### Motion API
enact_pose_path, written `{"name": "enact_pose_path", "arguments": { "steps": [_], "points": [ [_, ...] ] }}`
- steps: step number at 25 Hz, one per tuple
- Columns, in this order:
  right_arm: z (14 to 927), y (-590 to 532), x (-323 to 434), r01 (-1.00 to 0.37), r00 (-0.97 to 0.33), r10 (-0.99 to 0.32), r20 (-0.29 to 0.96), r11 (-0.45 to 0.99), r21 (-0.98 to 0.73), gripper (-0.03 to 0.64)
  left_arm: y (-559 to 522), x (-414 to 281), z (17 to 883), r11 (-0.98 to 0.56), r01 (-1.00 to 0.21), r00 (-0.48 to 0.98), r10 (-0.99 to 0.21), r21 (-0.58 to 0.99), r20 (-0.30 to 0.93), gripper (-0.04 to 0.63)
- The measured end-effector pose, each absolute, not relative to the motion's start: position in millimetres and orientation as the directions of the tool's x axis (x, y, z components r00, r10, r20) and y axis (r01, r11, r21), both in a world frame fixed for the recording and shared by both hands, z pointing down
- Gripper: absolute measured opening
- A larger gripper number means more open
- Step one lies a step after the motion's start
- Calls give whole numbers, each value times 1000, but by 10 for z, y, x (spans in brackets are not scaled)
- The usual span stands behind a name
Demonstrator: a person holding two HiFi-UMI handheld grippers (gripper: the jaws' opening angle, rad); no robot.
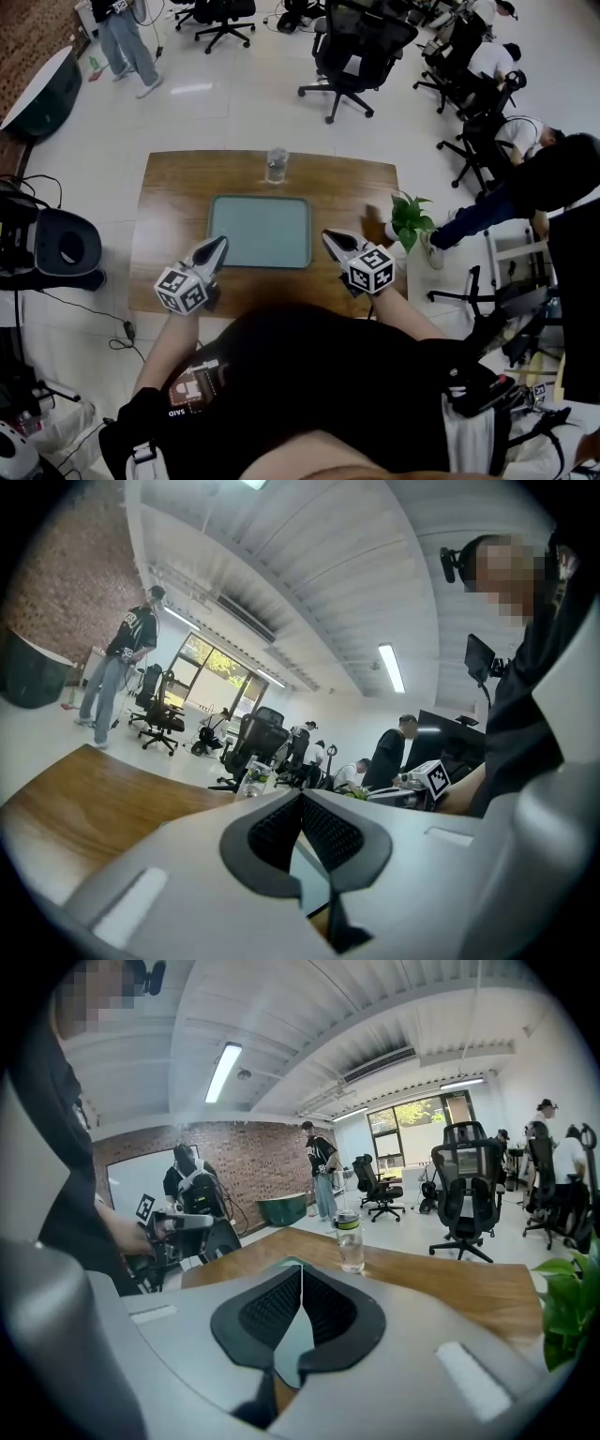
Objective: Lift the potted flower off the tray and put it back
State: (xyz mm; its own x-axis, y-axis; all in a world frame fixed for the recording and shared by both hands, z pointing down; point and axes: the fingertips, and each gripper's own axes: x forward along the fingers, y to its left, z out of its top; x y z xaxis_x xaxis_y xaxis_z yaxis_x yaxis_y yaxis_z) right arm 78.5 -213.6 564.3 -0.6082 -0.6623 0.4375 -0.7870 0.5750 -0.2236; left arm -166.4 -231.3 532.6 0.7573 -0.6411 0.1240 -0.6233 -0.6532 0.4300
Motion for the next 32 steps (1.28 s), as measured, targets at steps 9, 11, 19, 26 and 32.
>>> {"name": "enact_pose_path", "arguments": {
  "steps": [9, 11, 19, 26, 32],
  "points": [
    [5637, -2156, 806, -789, -607, -669, 429, 573, -221, 21, -2296, -1642, 5320, -653, -626, 756, -642, 427, 127, 2],
    [5626, -2148, 802, -790, -606, -671, 428, 572, -221, 21, -2288, -1649, 5315, -652, -627, 756, -642, 427, 128, 2],
    [5618, -2163, 846, -795, -601, -678, 423, 565, -223, 25, -2302, -1594, 5293, -659, -622, 761, -635, 422, 129, 2],
    [5605, -2153, 874, -798, -598, -685, 416, 560, -223, 29, -2288, -1527, 5285, -671, -614, 771, -622, 416, 136, 2],
    [5600, -2158, 980, -811, -582, -706, 404, 544, -218, 38, -2305, -1335, 5266, -700, -589, 796, -589, 404, 140, 2]
  ]
}}
